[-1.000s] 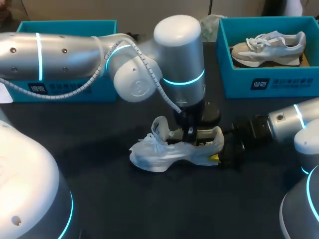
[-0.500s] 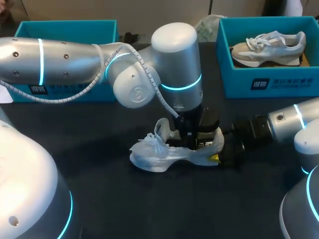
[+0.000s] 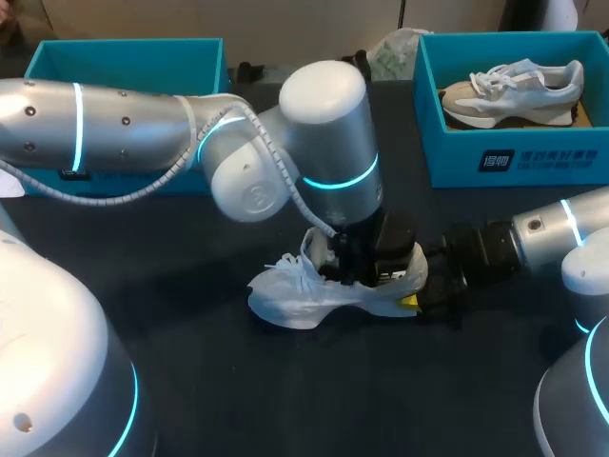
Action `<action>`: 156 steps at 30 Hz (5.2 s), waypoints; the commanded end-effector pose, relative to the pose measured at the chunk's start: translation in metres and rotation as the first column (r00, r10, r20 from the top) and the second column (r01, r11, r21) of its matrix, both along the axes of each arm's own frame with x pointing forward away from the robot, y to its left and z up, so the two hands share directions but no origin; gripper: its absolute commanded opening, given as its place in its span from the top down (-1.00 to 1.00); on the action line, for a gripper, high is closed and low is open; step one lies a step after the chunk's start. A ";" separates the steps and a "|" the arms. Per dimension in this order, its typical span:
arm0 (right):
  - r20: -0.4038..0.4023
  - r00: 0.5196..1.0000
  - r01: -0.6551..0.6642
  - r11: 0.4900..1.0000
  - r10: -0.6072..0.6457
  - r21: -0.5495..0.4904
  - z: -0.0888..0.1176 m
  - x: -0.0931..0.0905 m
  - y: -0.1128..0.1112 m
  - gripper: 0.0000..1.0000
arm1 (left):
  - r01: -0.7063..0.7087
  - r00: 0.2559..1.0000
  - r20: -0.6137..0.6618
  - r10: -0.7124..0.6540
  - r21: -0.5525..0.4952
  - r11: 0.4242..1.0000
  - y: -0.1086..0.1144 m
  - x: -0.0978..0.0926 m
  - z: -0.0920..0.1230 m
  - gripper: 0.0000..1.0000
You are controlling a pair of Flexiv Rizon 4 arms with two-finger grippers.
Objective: Take the shoe out of the shoebox, open the shoe tongue, remove and reinsert the insole, then place the shoe into the shoebox
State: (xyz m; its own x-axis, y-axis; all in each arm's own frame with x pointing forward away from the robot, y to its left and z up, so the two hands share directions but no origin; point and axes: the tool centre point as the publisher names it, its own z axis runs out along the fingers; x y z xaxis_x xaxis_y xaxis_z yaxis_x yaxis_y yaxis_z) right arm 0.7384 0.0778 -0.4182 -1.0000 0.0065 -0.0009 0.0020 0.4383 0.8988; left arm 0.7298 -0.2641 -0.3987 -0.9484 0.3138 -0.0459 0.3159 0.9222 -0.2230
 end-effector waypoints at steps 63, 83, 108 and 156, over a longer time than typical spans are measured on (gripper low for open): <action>-0.002 1.000 0.000 1.000 0.000 -0.004 -0.002 0.000 0.002 1.00 | -0.015 0.972 -0.234 -0.016 -0.130 0.991 -0.002 -0.016 0.010 0.50; -0.002 1.000 0.000 1.000 0.000 -0.004 -0.002 0.000 0.002 1.00 | 0.003 0.985 -0.169 -0.022 -0.110 0.994 -0.004 -0.020 -0.007 0.24; -0.002 1.000 0.000 1.000 0.000 -0.004 -0.002 0.000 0.002 1.00 | -0.012 0.998 0.057 0.022 -0.175 0.984 -0.018 0.003 -0.055 0.05; -0.002 1.000 0.000 1.000 0.000 -0.004 -0.002 0.000 0.002 1.00 | -0.180 0.983 -0.055 0.172 -0.192 0.965 0.027 0.011 0.027 1.00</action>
